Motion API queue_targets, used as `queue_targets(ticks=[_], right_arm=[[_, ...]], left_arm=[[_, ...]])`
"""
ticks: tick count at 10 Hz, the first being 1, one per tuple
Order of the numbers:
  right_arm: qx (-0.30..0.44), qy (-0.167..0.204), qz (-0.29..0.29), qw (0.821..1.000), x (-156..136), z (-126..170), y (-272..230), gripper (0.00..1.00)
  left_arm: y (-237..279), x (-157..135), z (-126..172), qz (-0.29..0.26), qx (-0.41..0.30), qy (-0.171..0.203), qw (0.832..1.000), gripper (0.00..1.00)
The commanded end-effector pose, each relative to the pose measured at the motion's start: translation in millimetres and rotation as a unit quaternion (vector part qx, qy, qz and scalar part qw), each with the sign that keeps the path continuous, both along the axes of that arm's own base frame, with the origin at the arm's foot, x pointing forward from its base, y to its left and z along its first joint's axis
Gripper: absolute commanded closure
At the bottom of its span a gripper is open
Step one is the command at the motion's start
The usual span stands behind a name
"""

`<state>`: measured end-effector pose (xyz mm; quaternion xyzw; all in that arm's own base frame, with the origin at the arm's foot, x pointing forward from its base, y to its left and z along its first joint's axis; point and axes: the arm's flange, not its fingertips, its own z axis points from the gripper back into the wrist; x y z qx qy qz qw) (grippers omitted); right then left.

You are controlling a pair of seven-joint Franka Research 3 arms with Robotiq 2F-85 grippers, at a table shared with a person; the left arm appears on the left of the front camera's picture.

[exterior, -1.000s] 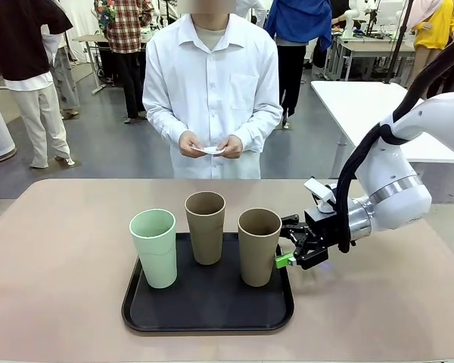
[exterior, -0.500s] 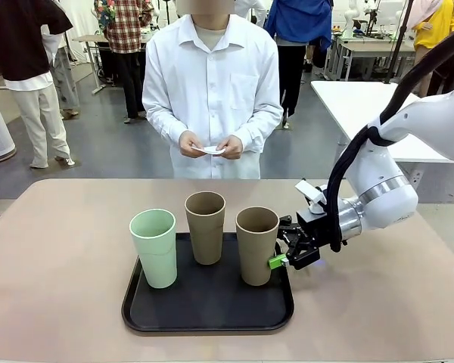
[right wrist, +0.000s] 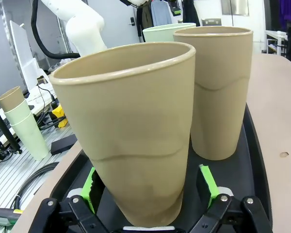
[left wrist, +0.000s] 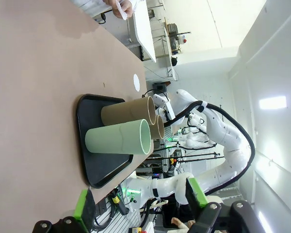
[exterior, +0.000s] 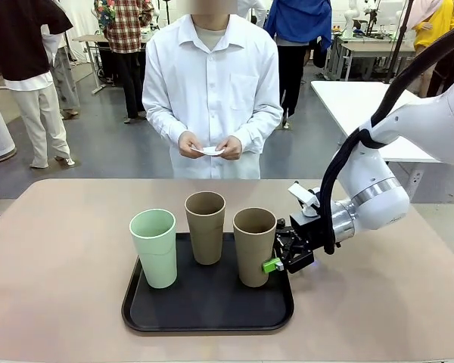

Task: Place coasters on the table and set cups on them.
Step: Pick up one Reusable plastic cup and place it on a coaster set by the human.

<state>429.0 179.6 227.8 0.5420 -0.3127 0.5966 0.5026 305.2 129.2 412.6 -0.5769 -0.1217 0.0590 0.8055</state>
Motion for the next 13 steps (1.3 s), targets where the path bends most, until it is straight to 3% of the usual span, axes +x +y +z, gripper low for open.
queue_targets(ticks=[1,12,13], right_arm=[[-0.007,-0.007,0.009,1.000,6.5,-3.7,6.2,0.00],[0.028,-0.018,0.068,0.997,0.1,-8.7,33.3,0.00],[0.027,-0.035,0.065,0.997,0.3,-10.5,34.6,0.24]], left_arm=[[1.5,-0.9,0.1,0.000,-0.003,-0.005,1.000,0.00],[1.5,-0.9,0.1,0.000,-0.003,-0.005,1.000,0.00],[1.5,-0.9,0.1,0.000,-0.003,-0.005,1.000,0.00]])
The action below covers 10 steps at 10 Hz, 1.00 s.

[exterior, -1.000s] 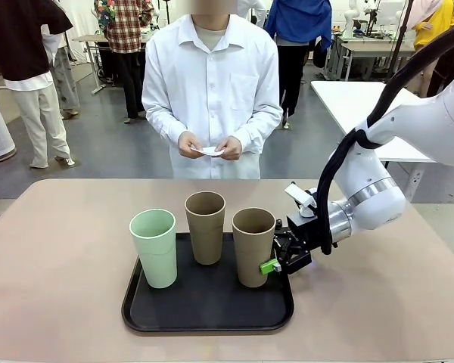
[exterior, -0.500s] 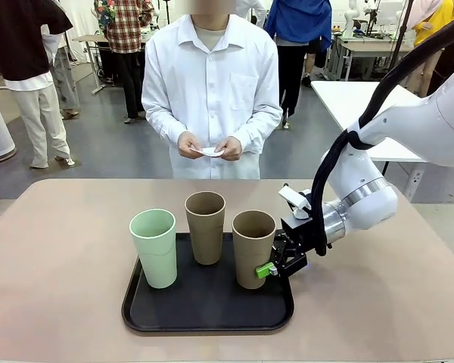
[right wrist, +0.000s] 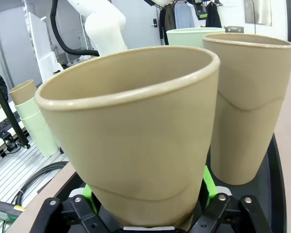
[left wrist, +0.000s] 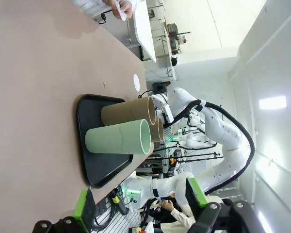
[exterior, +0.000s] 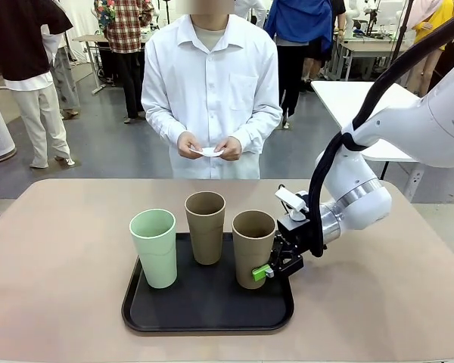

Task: Place coasters on the table and set cups on them.
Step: Pick up one Reusable plastic cup and place it on a coaster set by the human.

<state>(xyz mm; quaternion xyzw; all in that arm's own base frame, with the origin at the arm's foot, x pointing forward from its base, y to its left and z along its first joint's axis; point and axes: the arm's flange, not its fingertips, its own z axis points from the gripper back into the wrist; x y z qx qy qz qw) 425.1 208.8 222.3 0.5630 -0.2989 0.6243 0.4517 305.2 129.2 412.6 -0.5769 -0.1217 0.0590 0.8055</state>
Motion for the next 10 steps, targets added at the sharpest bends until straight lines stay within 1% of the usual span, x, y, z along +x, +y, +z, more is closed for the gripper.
queue_targets(ticks=[1,2,3,4,5,6,7,10], right_arm=[[0.009,-0.028,0.006,1.000,4.2,-5.2,4.9,0.58],[0.009,-0.032,0.003,0.999,4.7,-5.3,4.1,0.83],[0.010,-0.033,-0.001,0.999,4.5,-5.0,3.0,1.00],[0.009,-0.036,-0.016,0.999,3.0,-1.0,0.2,1.00],[-0.021,-0.033,-0.078,0.996,-0.4,9.9,-5.1,1.00],[-0.036,-0.020,-0.112,0.993,-7.0,33.5,-12.5,1.00],[-0.044,-0.011,-0.136,0.990,-13.4,68.1,-24.5,1.00],[-0.047,-0.042,-0.177,0.982,-16.5,152.2,-47.3,1.00]], left_arm=[[1.5,-0.9,0.1,0.000,-0.003,-0.005,1.000,0.00],[1.5,-0.9,0.1,0.000,-0.003,-0.005,1.000,0.00],[1.5,-0.9,0.1,0.000,-0.003,-0.005,1.000,0.00],[1.5,-0.9,0.1,0.000,-0.003,-0.005,1.000,0.00],[1.5,-0.9,0.1,0.000,-0.003,-0.005,1.000,0.00],[1.5,-0.9,0.1,0.000,-0.003,-0.005,1.000,0.00],[1.5,-0.9,0.1,0.000,-0.003,-0.005,1.000,0.00],[1.5,-0.9,0.1,0.000,-0.003,-0.005,1.000,0.00]])
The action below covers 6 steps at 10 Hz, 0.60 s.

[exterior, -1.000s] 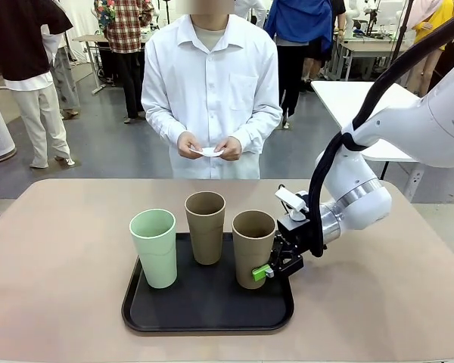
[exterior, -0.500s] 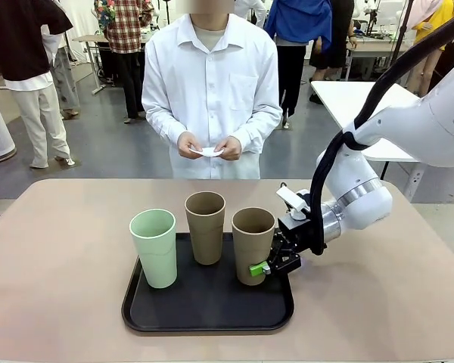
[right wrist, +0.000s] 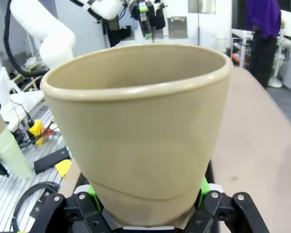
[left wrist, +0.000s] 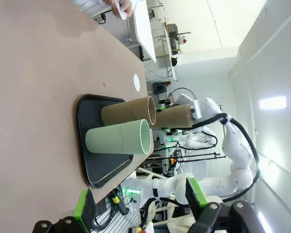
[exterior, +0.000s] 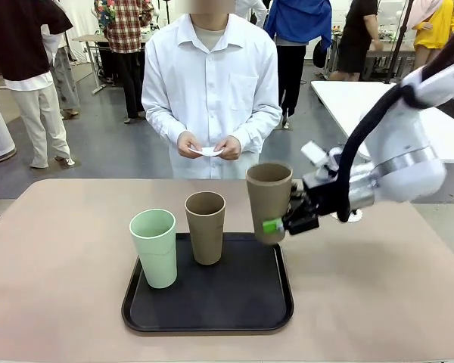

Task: Place coasters on the table and set cups on them.
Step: Pick up one Reusable plastic cup and place it on a coaster set by the human.

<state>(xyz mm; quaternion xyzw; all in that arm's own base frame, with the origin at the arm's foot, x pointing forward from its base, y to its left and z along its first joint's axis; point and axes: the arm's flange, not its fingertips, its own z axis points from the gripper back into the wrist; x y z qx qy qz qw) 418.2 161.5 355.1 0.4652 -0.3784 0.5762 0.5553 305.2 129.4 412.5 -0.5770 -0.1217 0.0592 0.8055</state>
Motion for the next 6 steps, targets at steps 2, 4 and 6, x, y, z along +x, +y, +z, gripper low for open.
queue_targets(ticks=[2,4,6], right_arm=[[-0.002,-0.029,-0.027,0.999,-13.0,68.6,-2.3,1.00],[0.016,-0.054,-0.045,0.997,-14.2,108.6,-4.6,1.00],[0.012,-0.058,-0.046,0.997,-11.2,119.9,-7.6,1.00]], left_arm=[[1.4,-0.9,0.3,0.000,-0.003,-0.005,1.000,0.00],[1.4,-0.9,0.3,0.000,-0.003,-0.005,1.000,0.00],[1.4,-0.9,0.3,0.000,-0.003,-0.005,1.000,0.00]])
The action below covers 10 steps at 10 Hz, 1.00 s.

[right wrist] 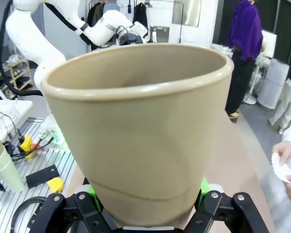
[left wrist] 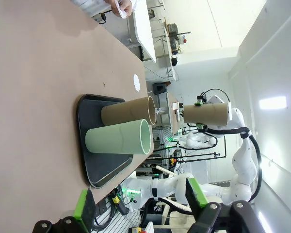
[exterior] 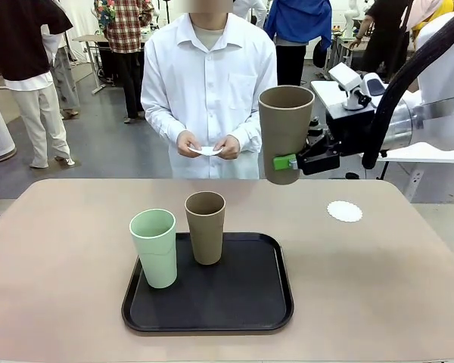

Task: Place coasters on the table and set cups on them.
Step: Pick up one Reusable plastic cup and place it on a coaster set by the human.

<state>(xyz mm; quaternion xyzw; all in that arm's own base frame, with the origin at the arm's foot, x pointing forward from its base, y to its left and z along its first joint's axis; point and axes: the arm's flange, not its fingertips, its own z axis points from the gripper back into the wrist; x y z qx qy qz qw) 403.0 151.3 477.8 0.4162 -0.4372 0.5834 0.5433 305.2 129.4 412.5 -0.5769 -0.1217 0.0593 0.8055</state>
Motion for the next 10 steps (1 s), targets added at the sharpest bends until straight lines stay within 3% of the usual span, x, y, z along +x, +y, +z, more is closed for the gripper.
queue_targets(ticks=[1,7,8,10], right_arm=[[-0.001,0.005,0.003,1.000,0.4,-6.3,1.5,1.00],[-0.001,0.005,0.003,1.000,0.4,-6.3,1.5,1.00],[-0.003,0.005,0.002,1.000,-0.3,-5.8,1.7,0.19],[0.047,0.013,-0.041,0.998,56.6,-1.5,-56.2,0.19]], left_arm=[[1.3,-0.9,0.3,0.000,-0.003,-0.005,1.000,0.00],[1.3,-0.9,0.3,0.000,-0.003,-0.005,1.000,0.00],[1.3,-0.9,0.3,0.000,-0.003,-0.005,1.000,0.00],[1.3,-0.9,0.3,0.000,-0.003,-0.005,1.000,0.00]])
